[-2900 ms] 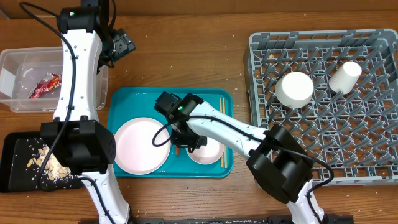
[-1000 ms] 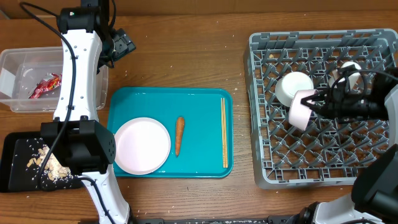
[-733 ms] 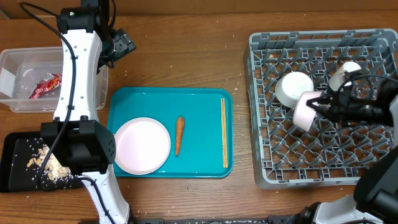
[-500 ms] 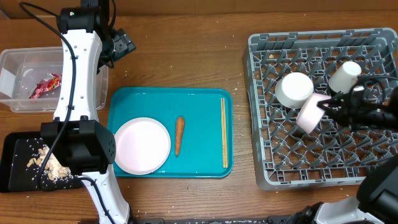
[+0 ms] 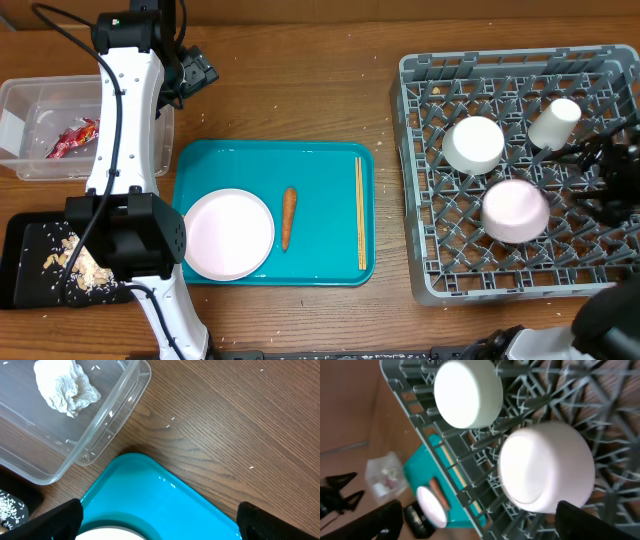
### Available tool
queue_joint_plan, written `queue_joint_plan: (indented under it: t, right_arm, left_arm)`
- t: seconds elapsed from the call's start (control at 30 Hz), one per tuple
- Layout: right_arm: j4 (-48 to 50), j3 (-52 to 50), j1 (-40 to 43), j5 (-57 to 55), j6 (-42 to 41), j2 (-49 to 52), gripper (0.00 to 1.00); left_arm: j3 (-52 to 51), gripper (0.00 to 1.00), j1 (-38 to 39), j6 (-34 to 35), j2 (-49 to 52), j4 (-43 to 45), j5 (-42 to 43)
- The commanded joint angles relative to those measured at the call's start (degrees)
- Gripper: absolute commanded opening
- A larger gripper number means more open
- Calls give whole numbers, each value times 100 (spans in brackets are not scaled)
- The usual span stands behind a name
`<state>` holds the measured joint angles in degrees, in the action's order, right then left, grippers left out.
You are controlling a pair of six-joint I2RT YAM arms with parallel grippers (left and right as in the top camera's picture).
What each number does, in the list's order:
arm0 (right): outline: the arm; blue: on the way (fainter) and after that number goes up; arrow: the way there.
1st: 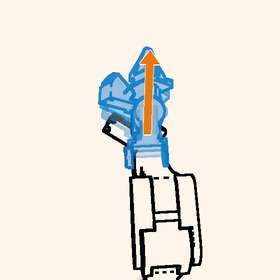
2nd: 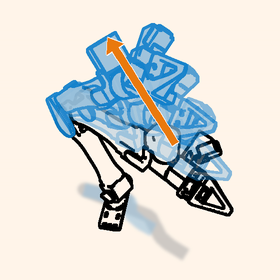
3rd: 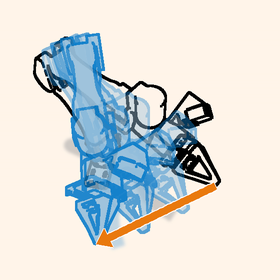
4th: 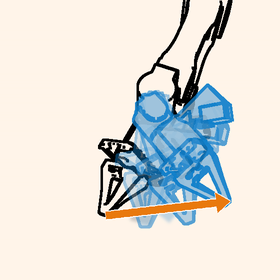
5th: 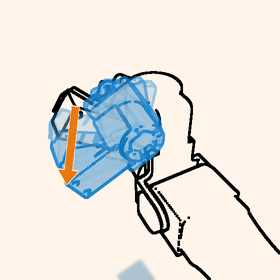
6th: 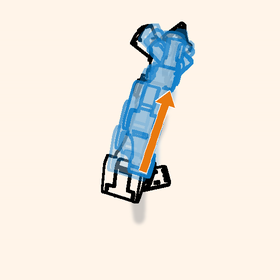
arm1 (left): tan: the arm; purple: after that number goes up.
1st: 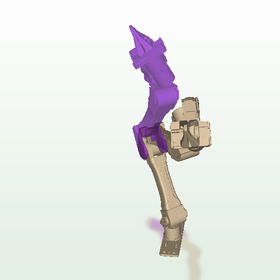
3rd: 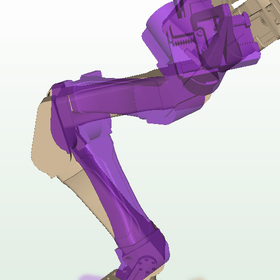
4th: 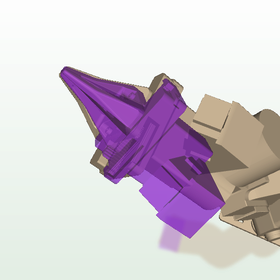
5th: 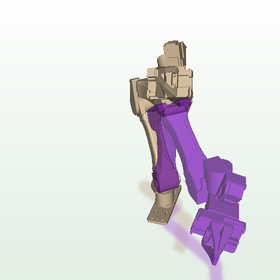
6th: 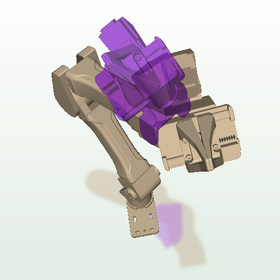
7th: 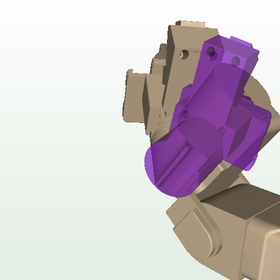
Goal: Sort waste into correct bins and load items into the dishwasher
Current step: 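Carry the small plate to the rack and release it, then move the right gripper to the chopsticks on the tray and grasp them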
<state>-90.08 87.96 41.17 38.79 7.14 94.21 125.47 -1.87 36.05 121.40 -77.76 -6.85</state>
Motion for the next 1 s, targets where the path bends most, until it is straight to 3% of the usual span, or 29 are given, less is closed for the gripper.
queue_joint_plan:
  t: [0.0, 0.23, 0.47, 0.77, 0.97]
  right_arm:
    - [-136, 490, -2, -750, -730, -745, 100]
    - [-216, 522, -538, -719, -802, -1858, 100]
    - [39, 494, -2343, -970, -1342, -2492, 96]
    - [1244, 35, -5274, -2640, -3248, -2177, 91]
    - [2151, -160, -7106, -3265, -3897, -1078, 91]
  left_arm:
    - [-22, 100, 39, 59, -221, 4, 7]
    - [-22, 100, 39, 59, -221, 4, 7]
    - [-22, 100, 39, 59, -221, 4, 7]
    - [-22, 100, 39, 59, -221, 4, 7]
    - [-22, 100, 39, 59, -221, 4, 4]
